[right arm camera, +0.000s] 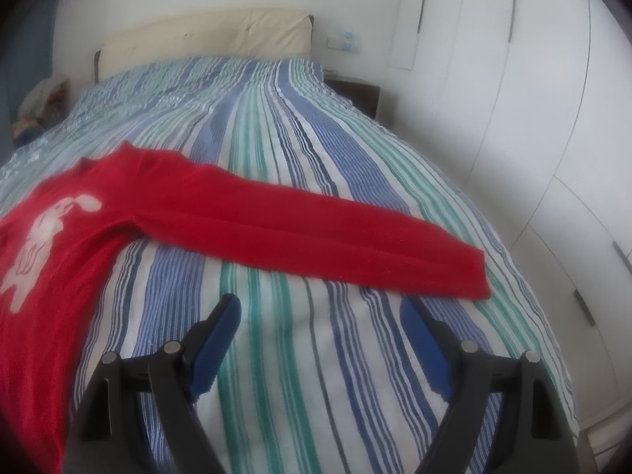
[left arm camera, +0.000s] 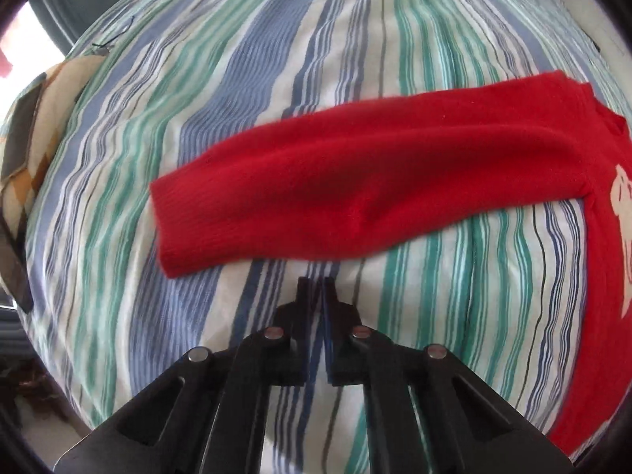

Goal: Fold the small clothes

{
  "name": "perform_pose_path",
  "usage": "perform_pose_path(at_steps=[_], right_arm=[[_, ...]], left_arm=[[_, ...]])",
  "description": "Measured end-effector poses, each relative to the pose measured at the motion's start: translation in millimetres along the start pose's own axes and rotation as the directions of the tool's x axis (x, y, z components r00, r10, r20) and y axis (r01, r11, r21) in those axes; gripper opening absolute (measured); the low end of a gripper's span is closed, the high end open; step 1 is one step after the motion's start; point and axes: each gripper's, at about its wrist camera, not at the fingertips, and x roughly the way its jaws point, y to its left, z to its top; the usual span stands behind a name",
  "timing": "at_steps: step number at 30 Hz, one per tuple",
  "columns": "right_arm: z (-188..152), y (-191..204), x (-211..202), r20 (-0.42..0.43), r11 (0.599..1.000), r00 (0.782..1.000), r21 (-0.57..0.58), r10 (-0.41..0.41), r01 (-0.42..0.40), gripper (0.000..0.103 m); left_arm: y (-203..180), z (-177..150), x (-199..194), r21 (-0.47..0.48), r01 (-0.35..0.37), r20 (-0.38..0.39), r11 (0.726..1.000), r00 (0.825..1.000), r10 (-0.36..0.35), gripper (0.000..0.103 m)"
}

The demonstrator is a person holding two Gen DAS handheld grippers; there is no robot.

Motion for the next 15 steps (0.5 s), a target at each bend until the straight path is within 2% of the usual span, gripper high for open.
perform_pose_path(at_steps=[2, 3, 4, 6, 7, 12, 14, 15], right_arm=[[3, -4, 4, -0.013, 0.999, 1.000, 0.035, 0.023, -0.023, 0.082], [4, -7, 6, -0.015, 0.998, 0.999, 0.056, 0.035, -0.034, 0.082], [5, -8, 6, -0.014, 0.997, 0.999, 0.072, 0.043, -0.042, 0.082], [5, -7, 5, -0.009, 0.997, 0.999, 0.070, 0.037, -0.036, 0.082], [5, -6, 4, -0.007, 0.998, 1.000, 0.061, 0.030, -0.029, 0.082], [3, -2, 3, -0.004, 0.999, 1.000, 0.039, 0.010, -0.010, 0.082], [3, -3, 4, -0.007, 0.999, 1.000, 0.041, 0.005, -0.005, 0.082], [2, -3, 4, -0.007, 0.999, 1.000, 0.043, 0.002, -0.001, 0.082]], left_arm=[[3, -5, -17, -0.005, 0.024, 0.046, 1.000, 0.999, -0.024, 0.006], [1, -5, -29, -0.009, 0.050, 0.087, 0.999, 0.995, -0.049, 0.017], [-3, -4, -41, -0.007, 0.093, 0.132, 0.996, 0.987, -0.091, 0.041], [-20, 5, -61, 0.000, 0.150, 0.220, 0.989, 0.964, -0.146, 0.072], [-33, 11, -68, 0.010, 0.166, 0.255, 0.986, 0.953, -0.163, 0.076], [-107, 56, -66, 0.075, 0.244, 0.310, 0.967, 0.916, -0.255, 0.076], [-129, 71, -57, 0.075, 0.257, 0.303, 0.964, 0.915, -0.267, 0.077], [-138, 76, -50, 0.073, 0.244, 0.294, 0.967, 0.921, -0.255, 0.077]])
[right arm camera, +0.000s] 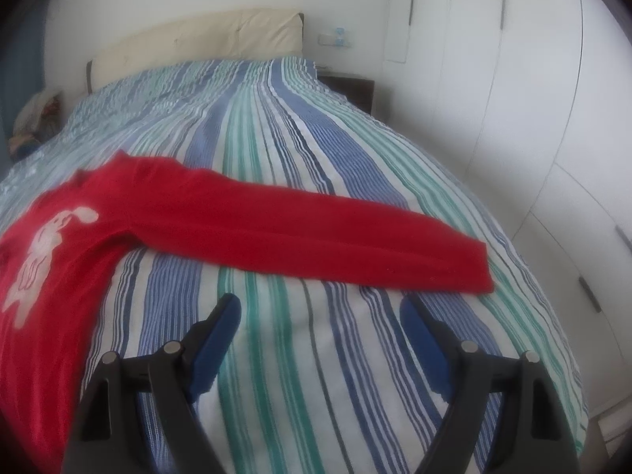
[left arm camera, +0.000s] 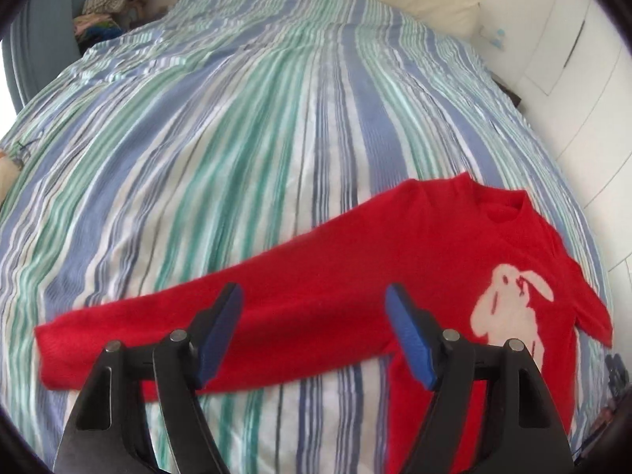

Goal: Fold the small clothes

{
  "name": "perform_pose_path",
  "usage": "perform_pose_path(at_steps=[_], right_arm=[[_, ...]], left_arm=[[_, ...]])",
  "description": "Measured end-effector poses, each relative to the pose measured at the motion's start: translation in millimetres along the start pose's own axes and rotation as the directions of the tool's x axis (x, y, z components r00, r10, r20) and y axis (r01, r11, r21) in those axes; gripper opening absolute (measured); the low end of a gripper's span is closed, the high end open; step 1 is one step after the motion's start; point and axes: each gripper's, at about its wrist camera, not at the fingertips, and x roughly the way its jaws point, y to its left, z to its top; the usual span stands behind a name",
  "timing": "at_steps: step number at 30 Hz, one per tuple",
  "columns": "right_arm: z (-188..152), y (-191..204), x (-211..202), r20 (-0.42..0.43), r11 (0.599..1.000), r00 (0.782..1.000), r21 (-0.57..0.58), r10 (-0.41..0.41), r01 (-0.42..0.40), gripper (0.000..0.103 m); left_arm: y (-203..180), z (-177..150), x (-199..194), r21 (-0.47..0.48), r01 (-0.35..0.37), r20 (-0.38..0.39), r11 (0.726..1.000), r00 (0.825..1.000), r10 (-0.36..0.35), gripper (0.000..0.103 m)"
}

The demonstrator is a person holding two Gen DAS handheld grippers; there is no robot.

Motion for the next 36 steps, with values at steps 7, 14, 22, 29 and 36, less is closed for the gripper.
perform_pose_path(at_steps=[7, 14, 22, 29, 36], right_arm=[[1, -2, 0, 0.003, 1.000, 1.000, 0.009, 0.007, -0.007, 0.082], [3, -3, 1, -0.001, 0.999, 0.999, 0.025, 0.046, -0.045, 0.082], [3, -5, 1, 0.000, 0.998, 0.999, 0.041, 0.039, -0.039, 0.082], [2, -4, 0, 0.004, 0.999, 1.000, 0.027, 0.021, -0.021, 0.082], [1, -4, 0, 0.001, 0.999, 1.000, 0.038, 0.028, -0.028, 0.082]], left_arm=[[44, -41, 42, 0.050, -0.160, -0.169, 0.986, 0.972, 0.166, 0.063], [124, -38, 2, -0.064, -0.389, -0.127, 0.919, 0.917, 0.379, 0.084], [59, -17, -9, -0.045, -0.128, -0.024, 0.991, 0.992, 0.127, 0.085], [93, -42, 30, -0.139, -0.308, -0.109, 0.941, 0.949, 0.295, 0.093], [188, -74, 0, -0.294, -0.352, -0.141, 0.889, 0.935, 0.324, 0.103]])
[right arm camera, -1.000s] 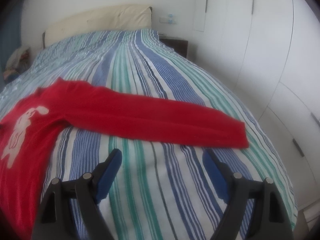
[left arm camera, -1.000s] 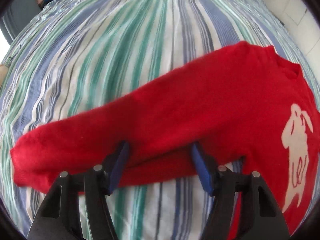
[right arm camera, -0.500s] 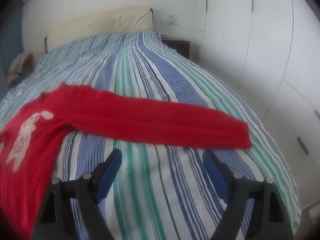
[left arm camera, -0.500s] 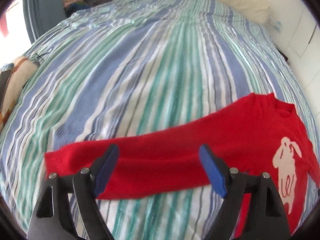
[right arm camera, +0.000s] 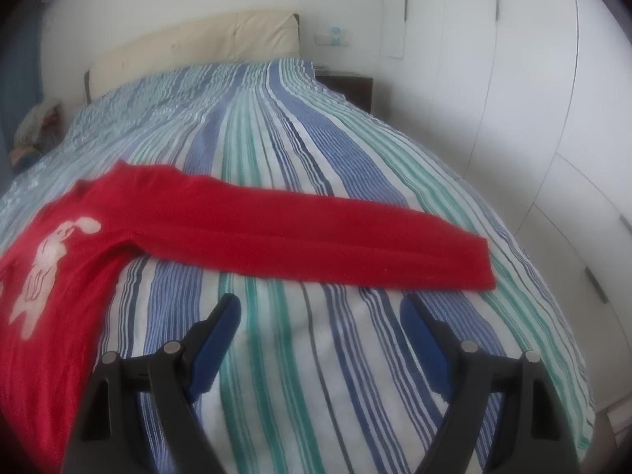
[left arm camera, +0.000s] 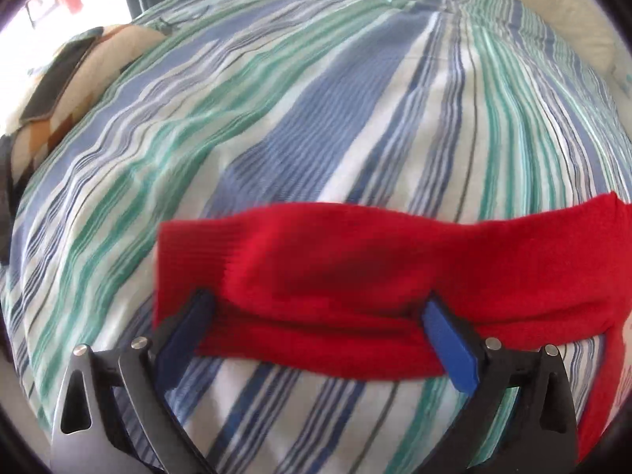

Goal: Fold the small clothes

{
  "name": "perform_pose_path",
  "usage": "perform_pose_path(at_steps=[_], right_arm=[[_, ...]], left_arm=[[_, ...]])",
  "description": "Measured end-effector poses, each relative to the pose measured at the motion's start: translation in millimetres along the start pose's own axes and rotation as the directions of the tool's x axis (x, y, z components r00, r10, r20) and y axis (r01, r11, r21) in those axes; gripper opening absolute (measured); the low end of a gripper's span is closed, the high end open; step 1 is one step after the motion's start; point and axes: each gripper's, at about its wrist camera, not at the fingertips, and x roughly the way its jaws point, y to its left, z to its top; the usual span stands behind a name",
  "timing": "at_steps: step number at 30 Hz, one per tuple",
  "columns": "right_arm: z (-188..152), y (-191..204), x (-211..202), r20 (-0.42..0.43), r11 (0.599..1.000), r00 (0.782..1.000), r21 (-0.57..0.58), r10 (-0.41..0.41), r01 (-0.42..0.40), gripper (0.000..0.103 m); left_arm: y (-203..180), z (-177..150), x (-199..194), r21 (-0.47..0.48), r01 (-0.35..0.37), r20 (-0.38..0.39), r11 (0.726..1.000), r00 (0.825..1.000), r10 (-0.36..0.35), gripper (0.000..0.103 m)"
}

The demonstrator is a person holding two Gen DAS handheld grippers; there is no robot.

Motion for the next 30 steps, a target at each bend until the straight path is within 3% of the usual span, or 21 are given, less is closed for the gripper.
perform_pose_path(at_steps=[2, 5, 11, 15, 19, 23, 27, 30], right_arm=[[0, 2, -2, 0.005, 1.000, 1.000, -0.006, -0.004, 0.004, 0.082], [-2, 3, -6, 0.018, 1.000, 1.000, -0.023, -0.017, 0.018, 0.082], [-1, 3, -11, 0.052, 0.999, 0.998, -0.028, -0.032, 0.034, 0.082], [2, 5, -20, 0.102, 0.998, 0.994, -0.041, -0.037, 0.041, 0.082], [4, 12, -25, 0.145, 0.995, 0.988, -0.075, -0.054, 0.066, 0.082], [5, 19, -31, 0.189, 0.989, 0.979, -0.117, -0.072, 0.095, 0.082], [4, 20, -35, 0.214, 0.985, 0.973, -0.130, -0.082, 0.112, 0.082], [3, 17, -36, 0.221, 0.984, 0.970, -0.121, -0.103, 0.132, 0.083]], left_arm=[[12, -6, -1, -0.007, -0.100, 0.024, 0.995, 0.995, 0.100, 0.103], [30, -11, 1, -0.048, -0.042, 0.007, 0.998, 0.999, 0.043, 0.103], [39, -24, -37, -0.102, -0.033, 0.046, 0.994, 0.998, 0.038, 0.101], [26, -39, -75, -0.105, 0.103, 0.126, 0.989, 0.988, -0.089, 0.101], [-9, -67, -106, 0.000, 0.205, 0.200, 0.979, 0.959, -0.201, 0.102], [-40, -77, -109, 0.092, 0.267, 0.238, 0.959, 0.930, -0.281, 0.102], [-61, -79, -86, 0.125, 0.278, 0.171, 0.952, 0.939, -0.297, 0.102], [-68, -93, -60, 0.141, 0.225, 0.120, 0.964, 0.963, -0.242, 0.102]])
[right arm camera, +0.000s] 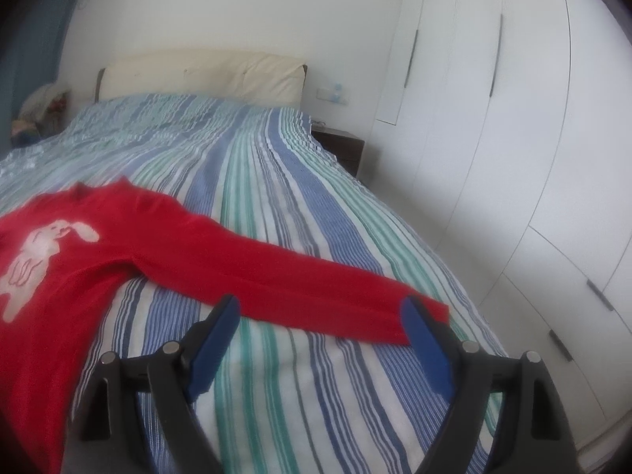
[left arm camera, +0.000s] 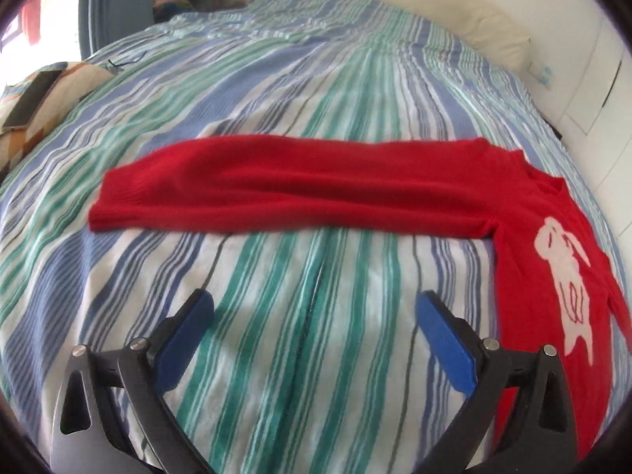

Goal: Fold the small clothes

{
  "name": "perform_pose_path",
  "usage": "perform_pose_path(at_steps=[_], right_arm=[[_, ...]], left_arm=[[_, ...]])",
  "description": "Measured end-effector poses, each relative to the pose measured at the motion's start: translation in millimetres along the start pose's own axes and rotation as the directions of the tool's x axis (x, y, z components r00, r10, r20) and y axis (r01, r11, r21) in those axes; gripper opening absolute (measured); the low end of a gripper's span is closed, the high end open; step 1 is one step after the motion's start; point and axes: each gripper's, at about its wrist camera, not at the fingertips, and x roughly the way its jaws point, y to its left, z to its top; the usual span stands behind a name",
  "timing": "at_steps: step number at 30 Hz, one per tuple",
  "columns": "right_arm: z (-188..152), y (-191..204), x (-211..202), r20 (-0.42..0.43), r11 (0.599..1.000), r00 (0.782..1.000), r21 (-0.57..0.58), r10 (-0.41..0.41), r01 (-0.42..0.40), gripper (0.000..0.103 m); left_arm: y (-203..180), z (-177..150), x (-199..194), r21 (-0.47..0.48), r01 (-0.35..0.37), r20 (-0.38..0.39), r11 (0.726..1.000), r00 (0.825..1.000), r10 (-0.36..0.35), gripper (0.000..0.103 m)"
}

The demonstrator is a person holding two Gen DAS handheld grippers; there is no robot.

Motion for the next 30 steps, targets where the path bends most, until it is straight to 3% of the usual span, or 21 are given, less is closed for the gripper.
perform_pose_path(at_steps=[2, 12, 19, 30], right_arm=[[-1, -4, 1, -0.002, 1.000, 1.000, 0.011, -0.017, 0.017, 0.083], [-3, -30, 14, -0.044, 0.988, 0.999, 0.151, -0.014, 0.021, 0.083], [-6, -48, 14, -0.051, 0.970, 0.999, 0.242, 0.001, 0.011, 0.083], [-9, -60, 12, -0.050, 0.952, 0.999, 0.305, 0.011, 0.005, 0.085]], left_arm=[[3, -6, 13, -0.014, -0.009, -0.068, 1.000, 0.998, 0.008, 0.102], [-9, -15, 16, 0.062, -0.071, -0.039, 0.996, 0.997, 0.074, 0.103], [-3, -16, 15, 0.049, -0.035, -0.029, 0.998, 0.999, 0.036, 0.103], [-12, -19, 15, 0.117, -0.075, -0.039, 0.990, 0.996, 0.080, 0.103]])
